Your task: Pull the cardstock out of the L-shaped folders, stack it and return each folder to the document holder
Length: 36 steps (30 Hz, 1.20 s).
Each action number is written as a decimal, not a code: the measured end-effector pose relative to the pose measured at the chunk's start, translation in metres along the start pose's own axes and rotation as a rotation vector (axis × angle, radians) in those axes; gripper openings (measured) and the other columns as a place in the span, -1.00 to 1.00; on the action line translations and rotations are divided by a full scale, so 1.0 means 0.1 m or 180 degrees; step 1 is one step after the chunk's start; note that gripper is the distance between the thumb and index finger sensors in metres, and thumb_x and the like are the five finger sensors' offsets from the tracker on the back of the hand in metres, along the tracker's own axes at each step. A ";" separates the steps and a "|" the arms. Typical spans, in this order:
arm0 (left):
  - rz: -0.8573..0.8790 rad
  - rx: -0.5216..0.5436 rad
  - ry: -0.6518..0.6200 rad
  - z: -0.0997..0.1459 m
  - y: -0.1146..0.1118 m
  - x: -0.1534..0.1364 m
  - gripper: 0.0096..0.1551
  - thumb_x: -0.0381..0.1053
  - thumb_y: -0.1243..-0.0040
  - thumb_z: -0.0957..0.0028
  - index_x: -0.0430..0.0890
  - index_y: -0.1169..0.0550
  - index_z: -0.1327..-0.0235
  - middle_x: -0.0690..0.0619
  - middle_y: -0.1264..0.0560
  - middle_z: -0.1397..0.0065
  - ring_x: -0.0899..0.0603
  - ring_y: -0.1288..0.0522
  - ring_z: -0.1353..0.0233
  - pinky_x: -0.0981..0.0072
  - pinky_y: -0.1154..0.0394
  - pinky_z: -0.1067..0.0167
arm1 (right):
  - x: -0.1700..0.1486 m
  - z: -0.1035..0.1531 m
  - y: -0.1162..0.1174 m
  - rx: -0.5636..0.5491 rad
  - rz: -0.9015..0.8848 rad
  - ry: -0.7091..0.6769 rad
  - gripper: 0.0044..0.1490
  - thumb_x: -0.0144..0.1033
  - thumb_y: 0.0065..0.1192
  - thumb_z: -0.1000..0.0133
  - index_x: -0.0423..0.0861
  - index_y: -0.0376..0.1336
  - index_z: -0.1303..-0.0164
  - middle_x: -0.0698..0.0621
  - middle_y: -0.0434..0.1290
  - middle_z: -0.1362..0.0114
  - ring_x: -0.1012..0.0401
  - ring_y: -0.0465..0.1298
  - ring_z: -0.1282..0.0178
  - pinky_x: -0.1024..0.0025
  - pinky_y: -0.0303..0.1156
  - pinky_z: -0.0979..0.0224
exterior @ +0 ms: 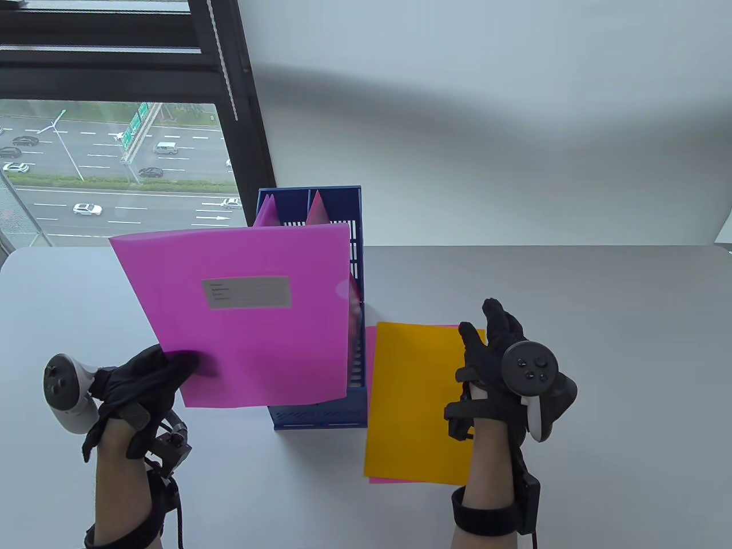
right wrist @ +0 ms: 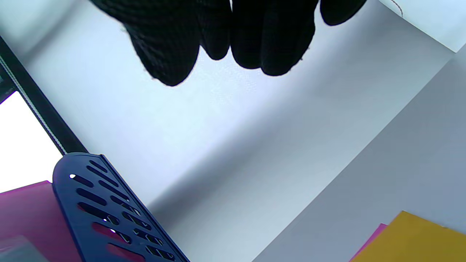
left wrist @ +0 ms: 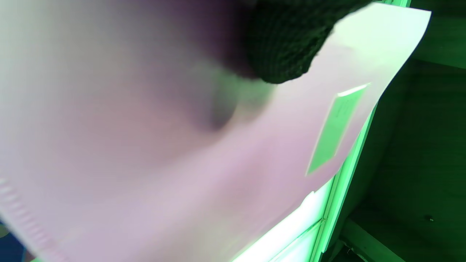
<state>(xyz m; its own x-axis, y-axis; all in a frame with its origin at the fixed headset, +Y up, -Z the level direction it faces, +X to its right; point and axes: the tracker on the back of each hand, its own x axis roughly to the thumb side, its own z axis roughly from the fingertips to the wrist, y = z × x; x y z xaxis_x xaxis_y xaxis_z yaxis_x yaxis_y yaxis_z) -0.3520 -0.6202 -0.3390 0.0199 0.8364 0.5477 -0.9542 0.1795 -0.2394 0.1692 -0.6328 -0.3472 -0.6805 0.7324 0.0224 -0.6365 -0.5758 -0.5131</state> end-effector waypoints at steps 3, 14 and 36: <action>0.0014 0.0005 -0.0015 0.00 0.00 0.00 -0.58 0.07 -0.31 -0.19 -0.08 -0.73 -0.18 0.03 -0.72 -0.10 -0.26 -0.67 -0.21 -0.25 -0.34 -0.42 | 0.31 0.11 -0.12 -0.0150 -0.0414 -0.0480 -0.43 0.00 0.35 -0.29 0.16 0.30 -0.51 0.05 0.37 -0.56 0.10 0.48 -0.36 -0.09 0.13 -0.64; 0.0098 0.0054 -0.0090 -0.03 -0.08 0.02 -0.58 0.08 -0.31 -0.19 -0.07 -0.72 -0.19 0.03 -0.71 -0.10 -0.25 -0.67 -0.22 -0.25 -0.34 -0.43 | 1.02 0.49 -0.10 0.0155 -0.1178 -0.1389 -0.26 0.18 0.31 -0.29 0.13 0.19 -0.64 0.04 0.40 -0.58 0.11 0.51 -0.38 -0.09 0.14 -0.66; -0.1361 -0.0705 -0.0189 -0.17 -0.60 0.51 -0.58 0.16 -0.33 -0.20 -0.16 -0.80 0.06 0.02 -0.71 0.14 -0.24 -0.68 -0.04 -0.31 -0.31 -0.45 | 1.15 0.58 -0.09 -0.0076 -0.1086 -0.1626 -0.53 -0.11 0.32 -0.29 0.17 0.36 -0.43 0.13 0.58 -0.30 0.22 0.61 -0.05 0.04 0.27 -0.60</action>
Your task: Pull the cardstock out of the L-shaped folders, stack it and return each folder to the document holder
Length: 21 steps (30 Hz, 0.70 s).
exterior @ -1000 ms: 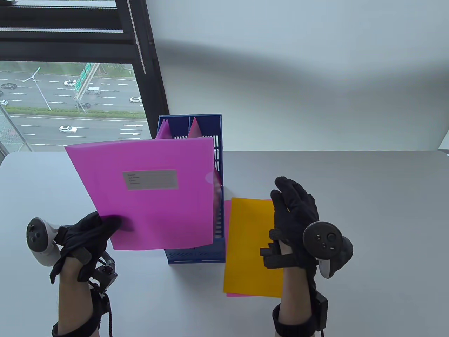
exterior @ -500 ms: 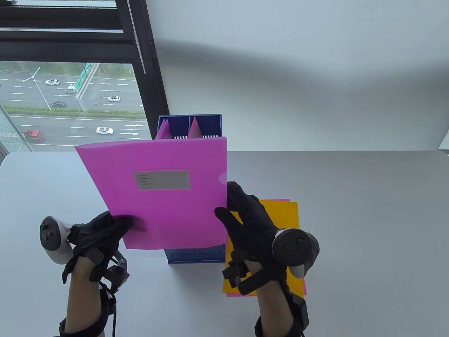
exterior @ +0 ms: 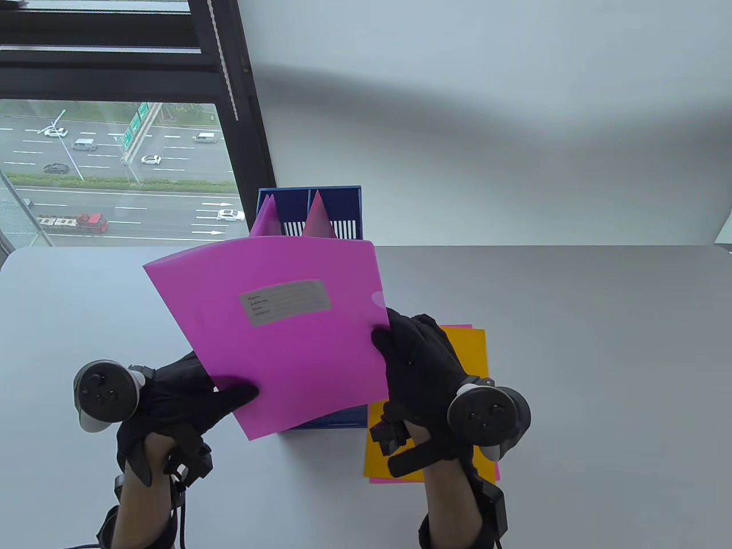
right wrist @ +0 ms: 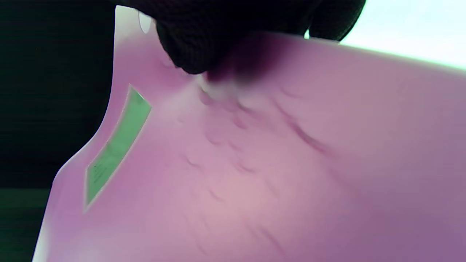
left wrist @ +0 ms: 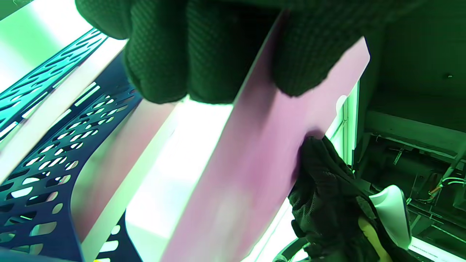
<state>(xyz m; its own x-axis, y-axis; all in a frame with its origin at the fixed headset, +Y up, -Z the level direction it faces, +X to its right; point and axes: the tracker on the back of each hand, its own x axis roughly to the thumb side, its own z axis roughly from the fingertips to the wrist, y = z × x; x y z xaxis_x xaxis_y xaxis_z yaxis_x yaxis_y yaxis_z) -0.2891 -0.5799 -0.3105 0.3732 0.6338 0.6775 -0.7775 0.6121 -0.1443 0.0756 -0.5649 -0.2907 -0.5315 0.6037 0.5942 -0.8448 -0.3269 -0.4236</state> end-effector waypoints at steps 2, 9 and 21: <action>0.0003 0.0001 0.0037 -0.01 -0.02 0.03 -0.51 0.14 -0.21 -0.24 -0.22 -0.79 0.01 0.00 -0.72 0.22 -0.26 -0.69 0.05 -0.31 -0.33 -0.43 | 0.02 0.02 -0.02 -0.0206 0.0273 -0.0089 -0.50 -0.10 0.30 -0.30 0.16 0.33 -0.46 0.13 0.58 -0.31 0.26 0.62 -0.03 0.07 0.30 -0.60; 0.0045 0.0140 -0.0049 0.01 0.02 0.08 -0.49 0.11 -0.18 -0.25 -0.25 -0.75 -0.07 0.03 -0.73 0.26 -0.23 -0.72 0.10 -0.26 -0.36 -0.43 | 0.02 0.06 -0.07 -0.0566 0.0439 -0.0089 -0.46 -0.04 0.24 -0.34 0.12 0.26 -0.54 0.12 0.53 -0.39 0.23 0.62 -0.13 0.05 0.28 -0.60; -0.0073 0.1600 -0.0043 0.34 0.38 0.12 -0.50 0.11 -0.20 -0.25 -0.22 -0.72 -0.15 0.03 -0.74 0.17 -0.23 -0.73 0.02 -0.22 -0.35 -0.46 | -0.04 0.04 -0.10 -0.0522 0.0242 0.0009 -0.46 -0.06 0.21 -0.36 0.12 0.24 -0.56 0.13 0.51 -0.41 0.23 0.61 -0.16 0.04 0.26 -0.61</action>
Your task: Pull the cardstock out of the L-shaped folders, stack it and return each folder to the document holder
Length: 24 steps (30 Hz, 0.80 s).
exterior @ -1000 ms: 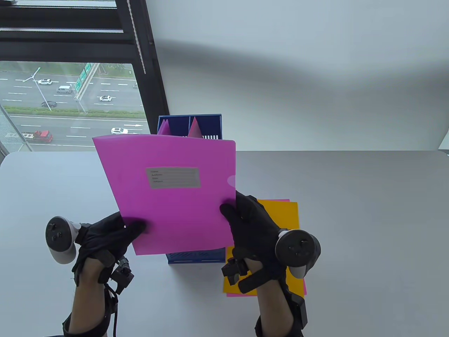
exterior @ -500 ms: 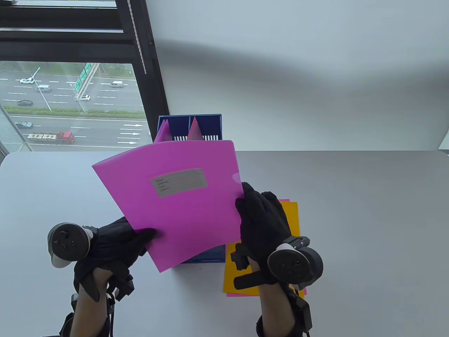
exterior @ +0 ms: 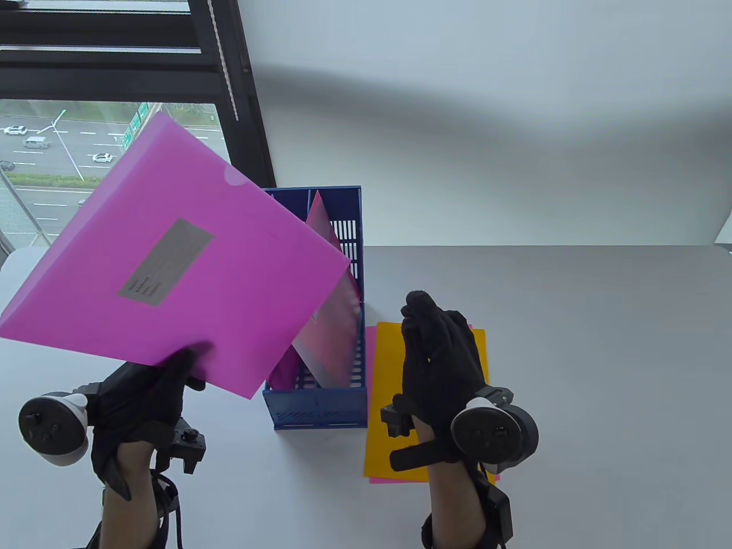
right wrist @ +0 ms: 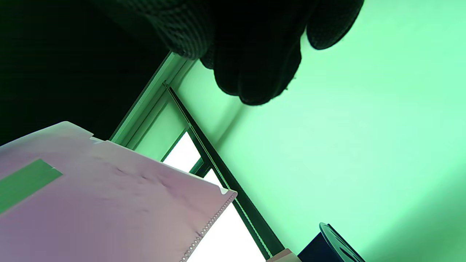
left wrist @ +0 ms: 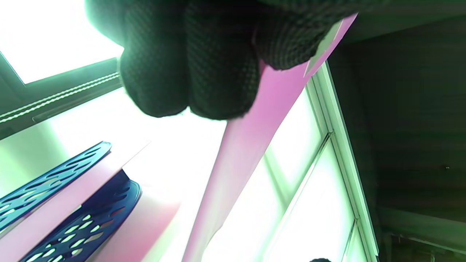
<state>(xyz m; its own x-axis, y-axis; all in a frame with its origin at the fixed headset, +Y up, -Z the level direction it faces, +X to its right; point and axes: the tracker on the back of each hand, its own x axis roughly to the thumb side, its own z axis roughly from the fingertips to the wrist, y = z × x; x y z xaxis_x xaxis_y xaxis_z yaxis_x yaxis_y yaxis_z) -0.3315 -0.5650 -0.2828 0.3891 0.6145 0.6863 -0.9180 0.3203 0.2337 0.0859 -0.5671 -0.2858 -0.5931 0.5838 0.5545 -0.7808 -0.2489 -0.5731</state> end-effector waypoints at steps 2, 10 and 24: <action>0.0011 0.0146 -0.0008 0.01 0.02 0.01 -0.49 0.11 -0.20 -0.25 -0.23 -0.72 -0.15 0.02 -0.74 0.17 -0.23 -0.73 0.01 -0.22 -0.35 -0.47 | 0.00 0.00 0.02 0.0065 -0.0030 0.0007 -0.46 -0.07 0.21 -0.36 0.12 0.24 -0.56 0.13 0.51 -0.41 0.23 0.61 -0.16 0.04 0.26 -0.62; -0.0199 0.0615 0.0003 0.07 0.09 0.07 -0.46 0.08 -0.16 -0.27 -0.29 -0.65 -0.22 -0.01 -0.74 0.08 -0.26 -0.72 -0.05 -0.23 -0.32 -0.49 | 0.00 0.00 0.05 0.0136 -0.0037 0.0006 -0.47 -0.07 0.21 -0.36 0.12 0.25 -0.55 0.13 0.51 -0.41 0.23 0.60 -0.17 0.03 0.26 -0.62; -0.1031 -0.0074 0.0823 0.01 -0.43 -0.33 -0.44 0.02 -0.18 -0.25 -0.40 -0.63 -0.21 -0.10 -0.74 0.06 -0.33 -0.71 -0.04 -0.30 -0.30 -0.41 | -0.03 -0.01 0.13 0.0328 -0.0063 0.0048 -0.47 -0.07 0.21 -0.36 0.12 0.25 -0.55 0.12 0.51 -0.41 0.22 0.60 -0.17 0.02 0.25 -0.62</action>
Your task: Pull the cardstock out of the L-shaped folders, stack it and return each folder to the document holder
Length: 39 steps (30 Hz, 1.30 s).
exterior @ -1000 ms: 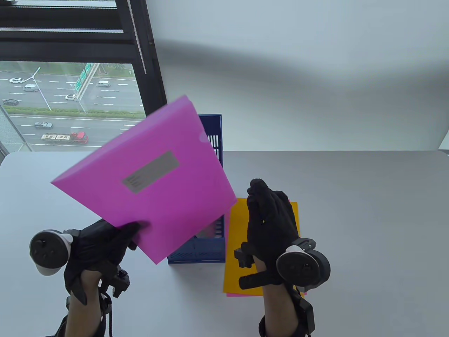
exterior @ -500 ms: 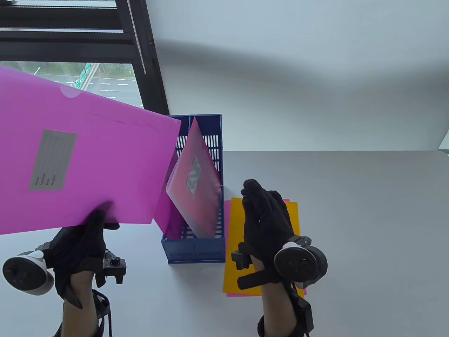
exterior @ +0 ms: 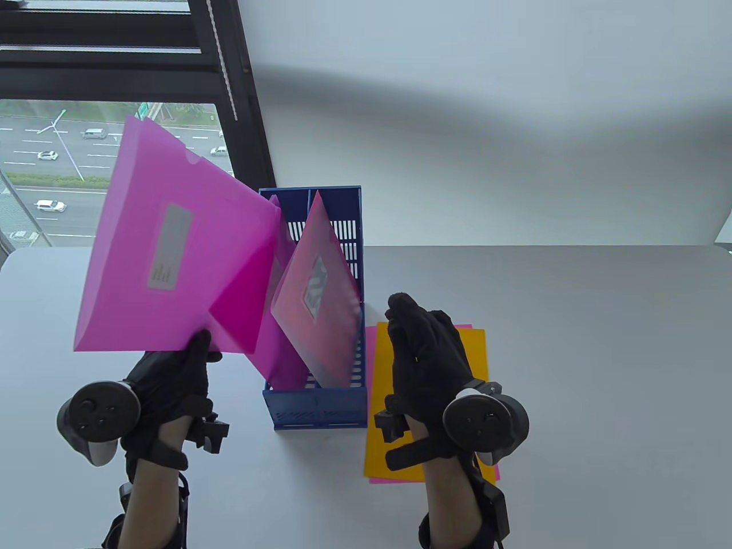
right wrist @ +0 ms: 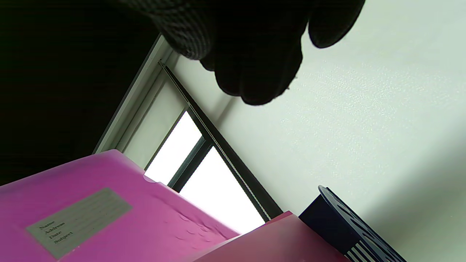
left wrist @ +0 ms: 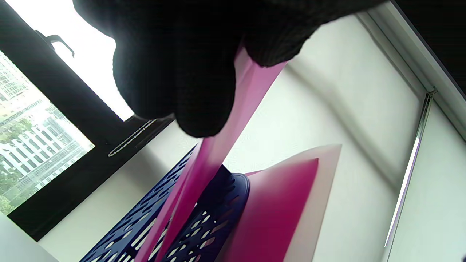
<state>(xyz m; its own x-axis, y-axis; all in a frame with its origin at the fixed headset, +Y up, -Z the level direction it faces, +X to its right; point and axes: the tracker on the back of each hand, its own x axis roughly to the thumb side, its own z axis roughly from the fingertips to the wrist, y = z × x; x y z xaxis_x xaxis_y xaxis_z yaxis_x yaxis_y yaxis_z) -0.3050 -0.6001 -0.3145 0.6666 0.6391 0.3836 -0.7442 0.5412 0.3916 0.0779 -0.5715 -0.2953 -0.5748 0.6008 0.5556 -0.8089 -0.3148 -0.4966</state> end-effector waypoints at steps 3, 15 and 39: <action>0.0001 -0.0170 0.0135 -0.02 -0.20 -0.10 -0.44 0.01 -0.19 -0.24 -0.42 -0.62 -0.20 -0.12 -0.74 0.07 -0.34 -0.70 -0.03 -0.32 -0.30 -0.39 | 0.00 0.00 0.03 0.0061 -0.0012 0.0005 -0.47 -0.07 0.21 -0.36 0.12 0.26 -0.54 0.12 0.51 -0.41 0.22 0.60 -0.17 0.02 0.25 -0.62; -0.0020 -0.0604 0.0407 -0.05 -0.39 -0.28 -0.36 0.08 -0.31 -0.19 -0.43 -0.62 -0.20 -0.10 -0.74 0.10 -0.33 -0.72 0.01 -0.31 -0.31 -0.37 | -0.01 0.00 0.06 0.0136 0.0006 0.0004 -0.48 -0.07 0.21 -0.36 0.13 0.26 -0.54 0.13 0.51 -0.42 0.22 0.60 -0.18 0.01 0.24 -0.63; -0.0236 -0.1273 0.0223 -0.11 -0.34 -0.39 -0.18 0.19 -0.34 -0.19 -0.27 -0.41 -0.55 -0.21 -0.50 -0.42 -0.45 -0.43 -0.45 -0.35 0.04 -0.52 | 0.01 0.29 1.03 0.1256 0.0720 0.0257 -0.07 0.24 0.31 -0.27 0.02 0.07 -0.74 -0.02 0.29 -0.65 -0.08 0.31 -0.57 -0.16 0.03 -0.66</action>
<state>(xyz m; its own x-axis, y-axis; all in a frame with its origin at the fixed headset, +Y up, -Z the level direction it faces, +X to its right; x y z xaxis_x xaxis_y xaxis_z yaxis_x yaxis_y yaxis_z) -0.3061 -0.6381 -0.3519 0.7249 0.6186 0.3032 -0.6613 0.7481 0.0549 -0.0097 -0.6246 -0.3264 -0.7436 0.5351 0.4009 -0.6583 -0.6909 -0.2989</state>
